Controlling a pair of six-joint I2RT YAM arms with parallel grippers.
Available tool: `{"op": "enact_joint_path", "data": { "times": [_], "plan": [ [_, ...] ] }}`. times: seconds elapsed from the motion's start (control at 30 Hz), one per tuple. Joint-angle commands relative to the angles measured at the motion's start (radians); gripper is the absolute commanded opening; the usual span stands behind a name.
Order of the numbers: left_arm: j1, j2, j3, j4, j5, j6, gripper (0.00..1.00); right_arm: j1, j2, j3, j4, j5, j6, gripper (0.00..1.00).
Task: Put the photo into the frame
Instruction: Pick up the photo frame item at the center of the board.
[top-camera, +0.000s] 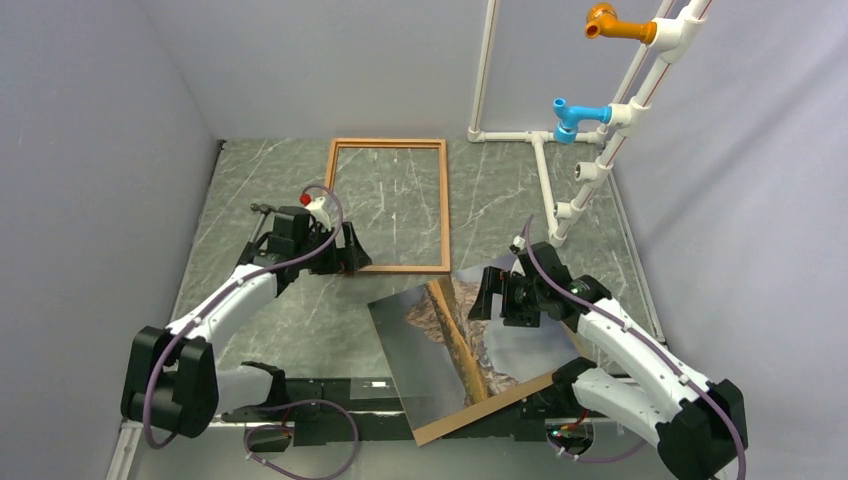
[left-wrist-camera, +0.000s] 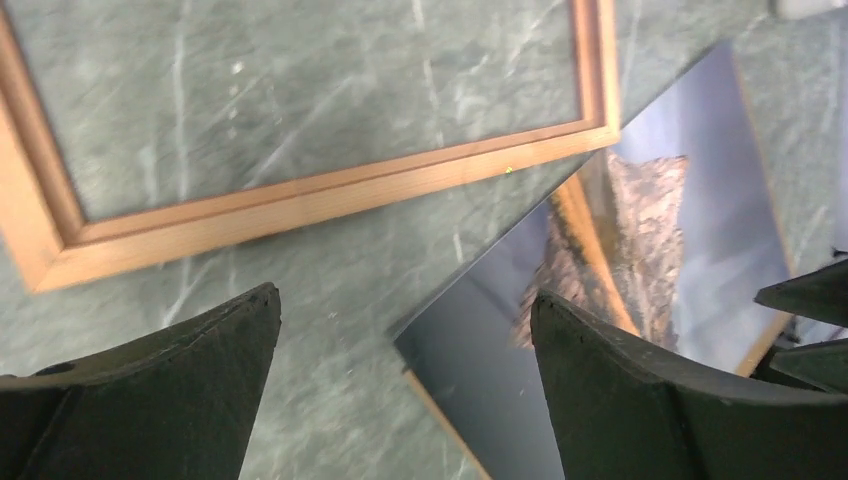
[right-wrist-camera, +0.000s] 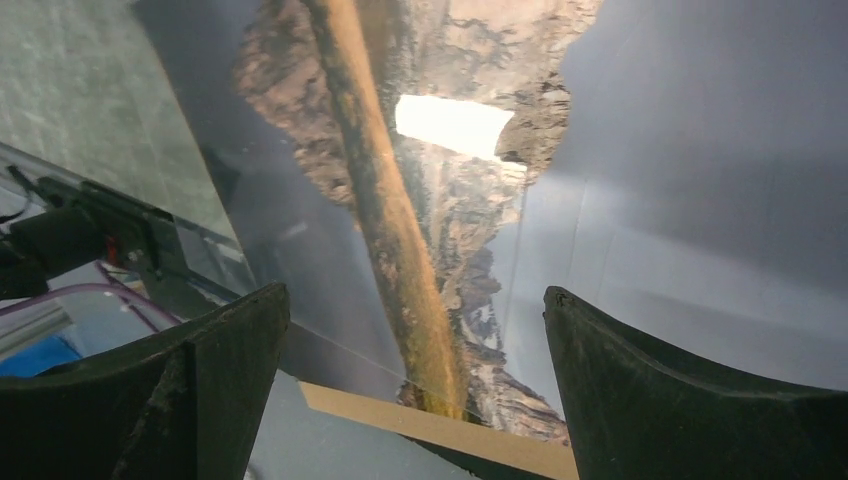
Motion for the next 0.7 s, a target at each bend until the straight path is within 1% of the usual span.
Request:
{"op": "enact_joint_path", "data": {
  "times": [0.0, 0.1, 0.2, 0.33, 0.47, 0.53, 0.67],
  "plan": [
    [0.005, -0.071, -0.001, -0.164, -0.115, 0.049, 0.98, -0.007, 0.072, 0.03, 0.04, 0.05, -0.057, 1.0],
    [0.005, -0.133, -0.075, -0.143, -0.08, 0.01, 0.96, -0.021, 0.124, 0.045, 0.067, 0.047, -0.074, 1.0],
    [0.005, -0.19, -0.16, -0.097, -0.037, -0.045, 0.94, -0.05, 0.162, 0.048, 0.111, 0.008, -0.089, 0.99],
    [0.005, -0.238, -0.271, 0.005, 0.026, -0.141, 0.9, -0.09, 0.2, 0.038, 0.195, -0.068, -0.119, 0.97],
    [0.005, -0.27, -0.35, 0.062, 0.029, -0.215, 0.88, -0.161, 0.252, 0.025, 0.26, -0.187, -0.155, 0.94],
    [0.005, -0.281, -0.374, 0.06, 0.013, -0.227, 0.82, -0.19, 0.28, 0.021, 0.286, -0.237, -0.171, 0.94],
    [0.004, -0.27, -0.404, 0.089, 0.019, -0.24, 0.74, -0.226, 0.336, -0.006, 0.363, -0.287, -0.181, 0.93]
  ]
}}
